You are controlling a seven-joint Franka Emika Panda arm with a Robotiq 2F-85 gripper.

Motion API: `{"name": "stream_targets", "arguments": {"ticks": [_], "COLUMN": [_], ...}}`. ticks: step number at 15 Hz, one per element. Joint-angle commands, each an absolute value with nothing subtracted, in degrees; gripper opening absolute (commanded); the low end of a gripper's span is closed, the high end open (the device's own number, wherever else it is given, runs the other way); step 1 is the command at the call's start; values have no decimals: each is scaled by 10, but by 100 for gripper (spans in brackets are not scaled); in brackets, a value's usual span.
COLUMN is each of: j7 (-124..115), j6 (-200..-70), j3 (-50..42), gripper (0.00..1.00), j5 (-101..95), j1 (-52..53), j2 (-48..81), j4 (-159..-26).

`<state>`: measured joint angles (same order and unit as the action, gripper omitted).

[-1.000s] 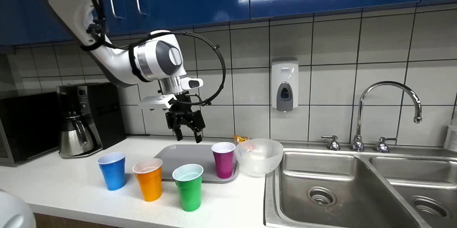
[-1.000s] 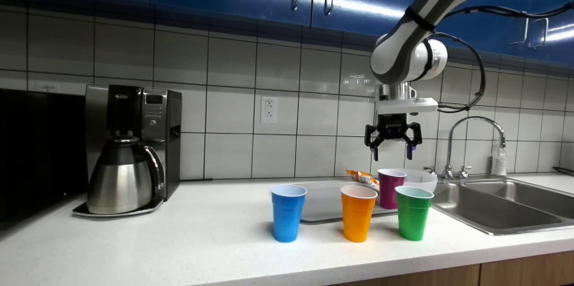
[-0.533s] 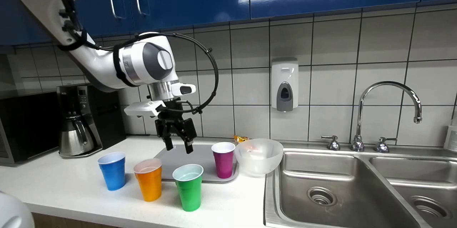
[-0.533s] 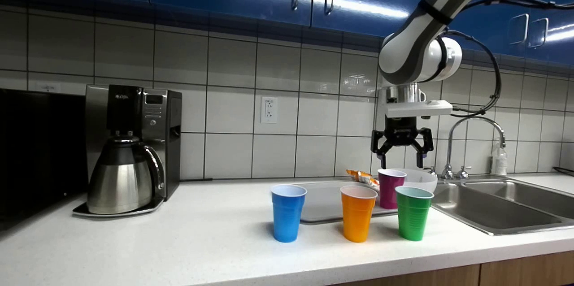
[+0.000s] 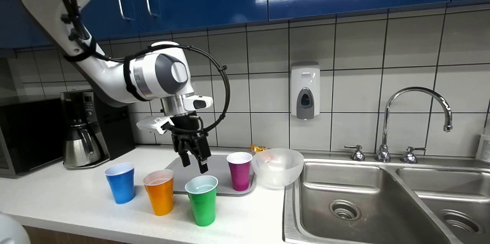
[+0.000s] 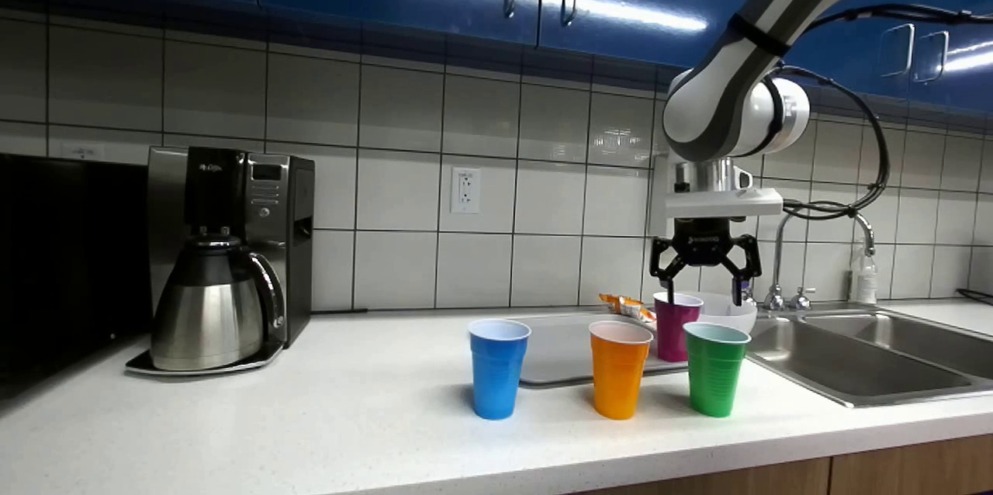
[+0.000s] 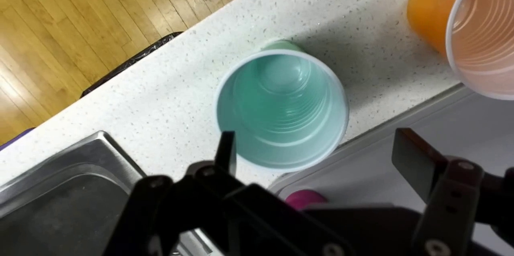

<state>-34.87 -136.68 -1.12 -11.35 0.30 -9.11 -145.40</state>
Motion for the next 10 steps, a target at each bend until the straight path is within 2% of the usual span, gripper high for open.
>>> {"name": "stream_targets", "arguments": {"ticks": [1, 10], "j7": [-380, -422], "j6": [-1398, -1454], "j3": [5, 3], "gripper": [100, 100], "j5": [-117, -137], "j1": [-15, -4], "j2": [-76, -2], "j4": [-1461, -1447]}}
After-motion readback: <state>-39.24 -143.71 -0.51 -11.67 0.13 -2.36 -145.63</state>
